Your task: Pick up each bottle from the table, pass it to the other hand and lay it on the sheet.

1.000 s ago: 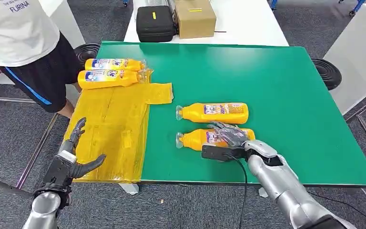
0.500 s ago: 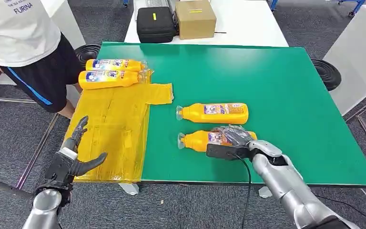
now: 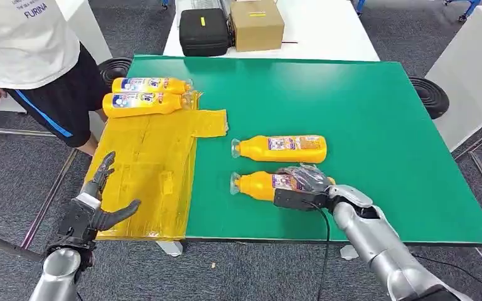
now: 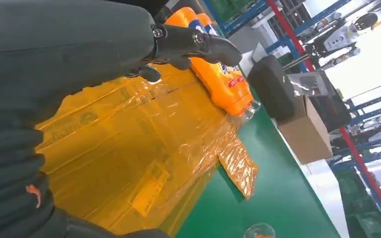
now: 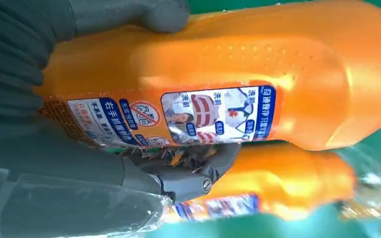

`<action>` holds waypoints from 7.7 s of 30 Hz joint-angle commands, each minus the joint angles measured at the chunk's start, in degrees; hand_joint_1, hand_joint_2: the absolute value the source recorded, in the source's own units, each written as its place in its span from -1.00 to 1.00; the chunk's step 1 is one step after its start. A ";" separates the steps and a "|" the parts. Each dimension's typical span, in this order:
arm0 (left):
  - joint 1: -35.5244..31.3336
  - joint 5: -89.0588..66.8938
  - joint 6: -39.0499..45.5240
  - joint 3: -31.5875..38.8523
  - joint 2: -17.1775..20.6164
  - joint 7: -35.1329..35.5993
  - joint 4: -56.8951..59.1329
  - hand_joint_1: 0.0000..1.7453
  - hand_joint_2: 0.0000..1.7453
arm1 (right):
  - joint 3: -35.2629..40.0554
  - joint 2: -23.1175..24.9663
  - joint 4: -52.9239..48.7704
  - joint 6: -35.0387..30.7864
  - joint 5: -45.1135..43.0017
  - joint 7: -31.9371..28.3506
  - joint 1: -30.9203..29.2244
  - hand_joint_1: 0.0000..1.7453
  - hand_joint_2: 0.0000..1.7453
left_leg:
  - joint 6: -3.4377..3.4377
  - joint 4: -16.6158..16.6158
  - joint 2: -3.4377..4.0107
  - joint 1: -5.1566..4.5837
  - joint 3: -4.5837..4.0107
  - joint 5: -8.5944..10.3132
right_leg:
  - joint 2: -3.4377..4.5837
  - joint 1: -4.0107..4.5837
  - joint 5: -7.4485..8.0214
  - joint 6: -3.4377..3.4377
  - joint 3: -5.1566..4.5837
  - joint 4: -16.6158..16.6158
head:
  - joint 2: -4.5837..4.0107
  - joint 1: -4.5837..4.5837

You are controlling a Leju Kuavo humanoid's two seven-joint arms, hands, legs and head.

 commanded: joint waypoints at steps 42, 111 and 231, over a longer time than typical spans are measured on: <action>-19.21 32.33 -24.20 -20.75 -6.21 5.28 17.23 -1.00 1.00 | -9.49 21.46 2.32 -13.89 -15.37 -17.84 1.64 1.00 1.00 | -0.05 -0.03 -0.01 0.06 0.11 -0.14 | -0.08 0.08 -0.13 -0.20 0.15 -0.05 | 0.00 0.02; -23.58 40.06 -15.02 -18.93 -12.06 -0.66 21.35 -1.00 1.00 | 4.06 23.86 15.66 -7.92 -17.36 -17.84 -1.67 1.00 1.00 | -0.05 0.04 -0.09 0.11 -0.03 -0.13 | -0.16 0.12 -0.15 -0.19 0.04 0.00 | 0.00 0.02; -42.48 -37.38 7.87 -37.56 0.86 12.78 58.80 0.48 1.00 | -18.38 17.41 -13.75 -8.97 -3.02 -14.42 14.50 -1.00 -1.00 | -0.02 -0.05 0.07 0.03 -0.20 0.05 | 0.01 0.10 0.07 -0.23 -0.18 -0.04 | 0.00 0.02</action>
